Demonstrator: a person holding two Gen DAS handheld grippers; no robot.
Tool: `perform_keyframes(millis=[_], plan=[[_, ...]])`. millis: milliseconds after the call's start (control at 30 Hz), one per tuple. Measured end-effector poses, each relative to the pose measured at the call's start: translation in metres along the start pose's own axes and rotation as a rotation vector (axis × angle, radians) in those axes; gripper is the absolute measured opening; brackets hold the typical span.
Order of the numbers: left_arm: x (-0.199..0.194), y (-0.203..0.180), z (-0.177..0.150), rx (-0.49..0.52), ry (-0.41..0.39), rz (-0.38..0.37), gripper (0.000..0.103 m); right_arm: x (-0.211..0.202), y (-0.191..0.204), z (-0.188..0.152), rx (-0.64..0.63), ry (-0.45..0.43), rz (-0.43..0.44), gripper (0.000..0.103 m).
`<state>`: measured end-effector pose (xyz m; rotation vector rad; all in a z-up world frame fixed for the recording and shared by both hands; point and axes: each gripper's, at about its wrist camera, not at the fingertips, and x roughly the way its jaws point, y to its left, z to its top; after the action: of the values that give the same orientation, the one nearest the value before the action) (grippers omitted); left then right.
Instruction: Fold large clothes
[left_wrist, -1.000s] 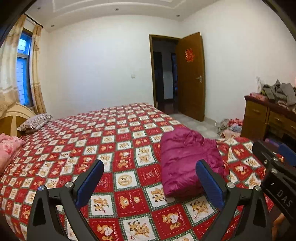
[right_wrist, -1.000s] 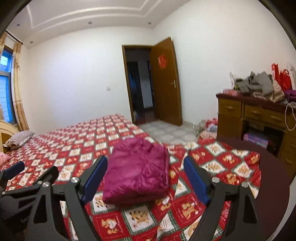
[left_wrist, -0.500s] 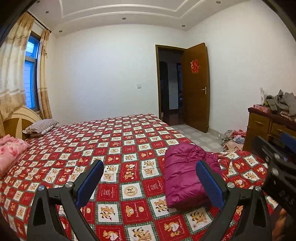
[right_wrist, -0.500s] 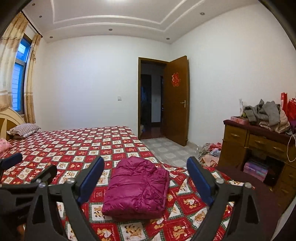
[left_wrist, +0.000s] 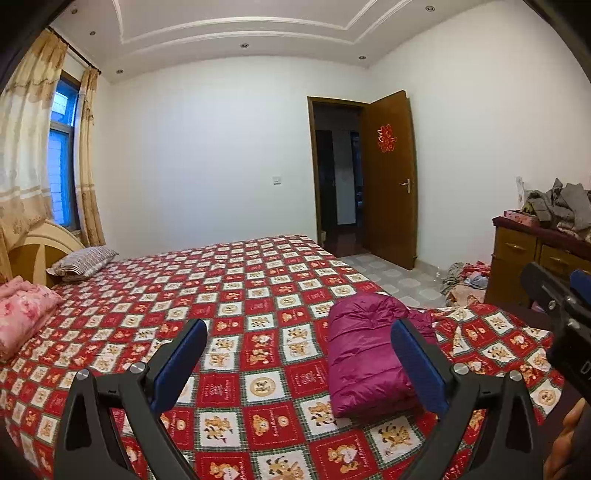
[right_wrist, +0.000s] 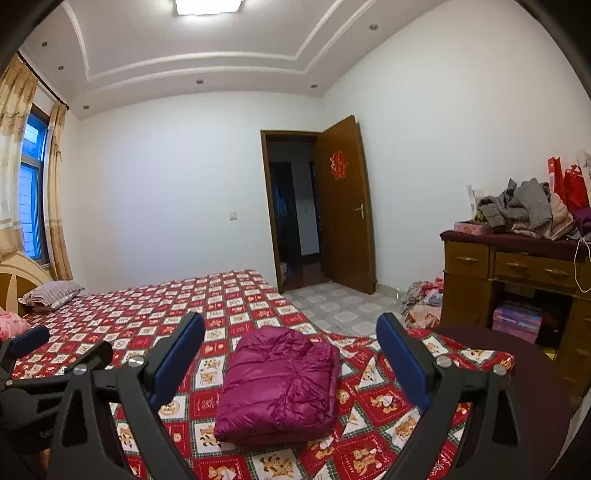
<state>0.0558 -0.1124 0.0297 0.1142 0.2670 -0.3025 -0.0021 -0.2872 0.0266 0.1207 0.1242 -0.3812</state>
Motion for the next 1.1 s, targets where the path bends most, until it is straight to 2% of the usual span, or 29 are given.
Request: perform_keyframes(millis=[267, 533, 1100], plan=[[-0.004, 0.001, 0.002, -0.007, -0.02, 0.02, 0.1, 0.005, 0.001, -0.002, -0.009, 0.004, 0.0, 0.097], [-0.011, -0.007, 0.003, 0.029, -0.04, -0.003, 0.1, 0.001, -0.004, 0.0, -0.003, -0.012, -0.005, 0.097], [-0.012, -0.008, 0.004, 0.026, -0.034, -0.019, 0.1, 0.001, -0.008, 0.003, 0.0, -0.021, -0.01, 0.097]])
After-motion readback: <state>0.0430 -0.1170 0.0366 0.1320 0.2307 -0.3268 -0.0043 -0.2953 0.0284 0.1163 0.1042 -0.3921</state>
